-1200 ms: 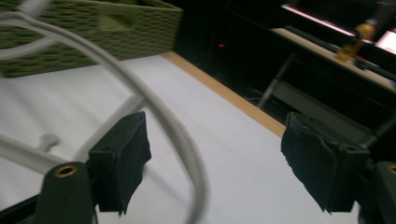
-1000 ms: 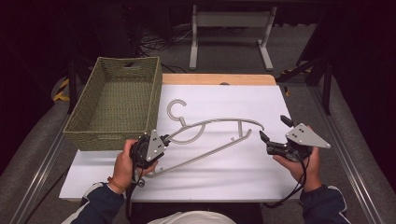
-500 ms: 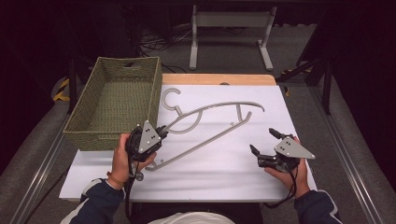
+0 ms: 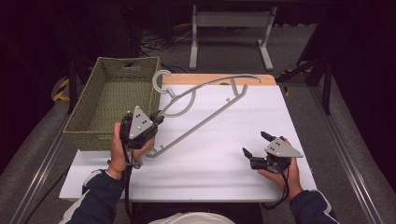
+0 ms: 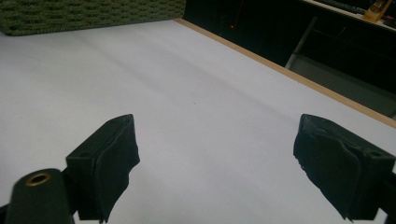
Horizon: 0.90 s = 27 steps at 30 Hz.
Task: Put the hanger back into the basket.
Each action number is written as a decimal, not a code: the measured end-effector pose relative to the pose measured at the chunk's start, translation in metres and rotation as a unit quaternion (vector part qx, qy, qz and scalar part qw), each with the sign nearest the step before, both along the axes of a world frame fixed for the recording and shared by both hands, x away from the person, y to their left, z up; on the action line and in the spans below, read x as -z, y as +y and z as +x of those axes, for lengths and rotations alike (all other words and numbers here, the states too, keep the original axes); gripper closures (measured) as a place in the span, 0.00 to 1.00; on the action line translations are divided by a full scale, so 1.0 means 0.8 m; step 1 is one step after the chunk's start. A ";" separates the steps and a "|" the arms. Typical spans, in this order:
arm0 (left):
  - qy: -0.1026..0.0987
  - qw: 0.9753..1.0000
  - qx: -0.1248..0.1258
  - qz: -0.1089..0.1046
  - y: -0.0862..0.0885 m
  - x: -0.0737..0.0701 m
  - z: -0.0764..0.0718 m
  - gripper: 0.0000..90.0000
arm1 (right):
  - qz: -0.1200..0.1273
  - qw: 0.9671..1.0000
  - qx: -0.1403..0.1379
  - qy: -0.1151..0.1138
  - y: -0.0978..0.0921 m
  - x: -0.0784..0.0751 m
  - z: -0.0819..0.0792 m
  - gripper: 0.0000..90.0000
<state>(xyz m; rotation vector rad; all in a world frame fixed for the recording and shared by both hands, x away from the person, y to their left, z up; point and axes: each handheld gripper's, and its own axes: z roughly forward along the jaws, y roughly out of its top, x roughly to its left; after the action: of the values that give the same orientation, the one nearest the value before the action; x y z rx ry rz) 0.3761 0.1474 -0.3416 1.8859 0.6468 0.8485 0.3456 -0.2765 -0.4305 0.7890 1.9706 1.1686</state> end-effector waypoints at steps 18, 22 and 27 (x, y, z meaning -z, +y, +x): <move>-0.015 0.996 -0.061 -0.056 0.088 -0.047 0.034 0.90 | -0.008 1.000 0.003 0.017 0.002 0.007 0.006 0.17; -0.010 0.996 -0.072 -0.056 0.102 -0.052 0.041 0.90 | -0.007 1.000 0.006 0.022 0.003 0.008 0.006 0.17; -0.001 0.995 -0.090 -0.037 0.123 -0.057 0.053 0.90 | -0.004 1.000 0.009 0.023 0.003 0.008 0.007 0.17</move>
<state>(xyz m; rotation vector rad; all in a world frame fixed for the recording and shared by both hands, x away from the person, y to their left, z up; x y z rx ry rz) 0.4188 0.2456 -0.2957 1.7793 0.8447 0.9274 0.3514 -0.2742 -0.4366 0.8340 2.0021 1.1403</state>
